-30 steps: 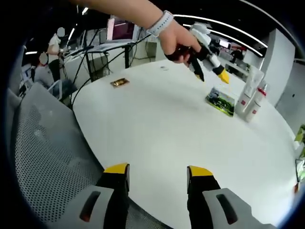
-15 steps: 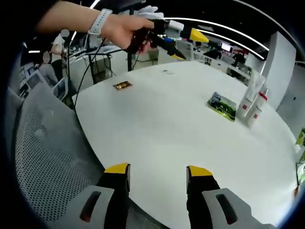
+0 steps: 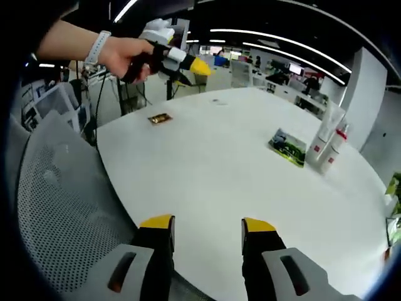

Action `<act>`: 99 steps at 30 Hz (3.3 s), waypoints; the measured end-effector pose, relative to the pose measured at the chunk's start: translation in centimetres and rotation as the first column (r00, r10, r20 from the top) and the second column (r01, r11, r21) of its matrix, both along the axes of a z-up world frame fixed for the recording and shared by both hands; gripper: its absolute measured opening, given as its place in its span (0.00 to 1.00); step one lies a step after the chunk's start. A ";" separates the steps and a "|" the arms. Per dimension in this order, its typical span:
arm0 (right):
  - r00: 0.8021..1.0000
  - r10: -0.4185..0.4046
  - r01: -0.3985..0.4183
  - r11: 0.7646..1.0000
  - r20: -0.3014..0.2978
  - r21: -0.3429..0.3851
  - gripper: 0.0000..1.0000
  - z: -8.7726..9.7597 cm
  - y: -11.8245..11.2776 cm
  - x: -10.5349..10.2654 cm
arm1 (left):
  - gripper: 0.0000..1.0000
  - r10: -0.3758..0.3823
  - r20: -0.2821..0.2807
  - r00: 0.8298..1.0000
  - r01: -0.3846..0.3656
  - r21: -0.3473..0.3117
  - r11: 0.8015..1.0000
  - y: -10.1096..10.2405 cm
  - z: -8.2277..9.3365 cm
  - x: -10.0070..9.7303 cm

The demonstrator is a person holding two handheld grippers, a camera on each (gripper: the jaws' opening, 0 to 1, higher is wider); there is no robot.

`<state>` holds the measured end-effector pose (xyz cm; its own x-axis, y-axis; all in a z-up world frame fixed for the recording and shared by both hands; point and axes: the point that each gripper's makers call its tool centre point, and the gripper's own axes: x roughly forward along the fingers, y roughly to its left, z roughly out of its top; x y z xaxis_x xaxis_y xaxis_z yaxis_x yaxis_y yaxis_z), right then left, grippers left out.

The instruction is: Arrange the skincare products in the storage area until every visible bottle or jar stands upright without overlapping.

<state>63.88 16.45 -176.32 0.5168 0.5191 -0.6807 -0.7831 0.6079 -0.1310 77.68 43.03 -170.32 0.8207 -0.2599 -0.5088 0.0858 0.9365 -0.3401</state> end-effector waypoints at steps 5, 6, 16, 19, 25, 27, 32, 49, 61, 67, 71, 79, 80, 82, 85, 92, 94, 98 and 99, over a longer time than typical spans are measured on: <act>1.000 0.008 -0.008 1.000 -0.004 -0.005 0.38 -0.1 0.1 -0.1 | 0.75 -0.005 -0.101 0.995 0.019 0.140 0.990 3.0 -2.7 -2.1; 1.000 0.008 -0.008 1.000 -0.005 -0.005 0.38 -0.1 0.1 -0.1 | 0.78 -0.003 -0.119 0.993 0.022 0.159 0.987 3.3 -3.3 -2.3; 1.000 0.012 -0.012 1.000 -0.014 -0.009 0.38 -0.2 0.1 -0.2 | 0.79 -0.078 -0.307 0.949 0.163 0.264 0.951 3.1 -8.8 -4.8; 1.000 0.011 -0.011 1.000 -0.018 -0.014 0.38 -0.3 0.0 -0.2 | 0.76 -0.037 -0.333 0.942 0.121 0.236 0.964 3.8 -10.5 -5.1; 1.000 0.005 -0.006 1.000 -0.024 -0.019 0.38 -0.4 -0.1 -0.2 | 0.58 -0.001 -0.337 0.941 0.107 0.295 0.950 5.1 -11.4 -5.1; 1.000 0.006 -0.006 1.000 -0.027 -0.022 0.38 -0.5 -0.1 -0.2 | 0.54 0.023 -0.324 0.946 0.076 0.291 0.954 5.6 -11.4 -4.6; 1.000 0.003 -0.004 1.000 -0.027 -0.025 0.37 -0.6 -0.2 -0.2 | 0.42 0.021 -0.339 0.941 0.101 0.339 0.936 5.8 -11.5 -5.6; 1.000 -0.003 0.003 1.000 -0.013 -0.024 0.36 -0.4 -0.3 0.0 | 0.37 -0.056 -0.342 0.938 0.174 0.324 0.930 4.2 -11.4 -6.2; 1.000 -0.010 0.010 1.000 -0.004 -0.004 0.37 0.0 -0.3 0.2 | 0.35 -0.219 -0.229 0.948 0.287 0.325 0.901 -1.6 -7.8 -6.9; 1.000 -0.004 0.004 1.000 0.000 0.002 0.37 0.2 -0.1 0.1 | 0.35 -0.283 -0.205 0.937 0.340 0.350 0.873 -3.7 -6.8 -7.6; 1.000 -0.008 0.008 1.000 -0.001 0.017 0.37 0.4 -0.1 0.2 | 0.35 -0.330 -0.175 0.928 0.372 0.369 0.851 -5.1 -5.6 -7.9; 0.994 -0.078 0.089 0.985 -0.077 0.151 0.37 1.4 -0.1 0.7 | 0.36 -0.505 -0.137 0.852 0.505 0.466 0.726 -9.8 -3.8 -9.5; 0.992 -0.092 0.107 0.980 -0.092 0.169 0.37 1.5 -0.2 0.8 | 0.36 -0.519 -0.139 0.843 0.518 0.469 0.715 -10.3 -3.7 -9.8; 0.987 -0.106 0.132 0.967 -0.124 0.219 0.37 1.9 -0.1 1.0 | 0.36 -0.555 -0.138 0.820 0.545 0.486 0.683 -11.6 -3.5 -10.4; 0.977 -0.125 0.169 0.947 -0.171 0.275 0.36 2.4 -0.1 1.2 | 0.36 -0.593 -0.128 0.795 0.570 0.491 0.659 -13.3 -3.3 -11.3; 0.945 -0.090 0.224 0.877 -0.313 0.425 0.31 4.2 1.0 0.5 | 0.36 -0.679 -0.132 0.722 0.630 0.530 0.567 -16.2 -3.2 -13.0; 0.937 -0.084 0.240 0.861 -0.339 0.449 0.27 4.6 1.1 0.4 | 0.36 -0.692 -0.138 0.708 0.637 0.547 0.543 -16.7 -3.2 -13.4; 0.890 -0.033 0.302 0.791 -0.455 0.533 0.24 5.8 2.5 -0.2 | 0.36 -0.732 -0.130 0.669 0.659 0.559 0.503 -18.3 -2.7 -14.2; 0.887 -0.025 0.302 0.787 -0.461 0.538 0.24 5.9 2.8 -0.2 | 0.36 -0.754 -0.125 0.645 0.669 0.569 0.478 -19.1 -2.4 -14.5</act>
<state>63.63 19.29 -170.45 0.3776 0.8152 -0.4393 -0.5572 0.5789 0.5953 63.17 23.94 -172.76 0.5435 -0.5136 -0.6640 0.8074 0.5362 0.2461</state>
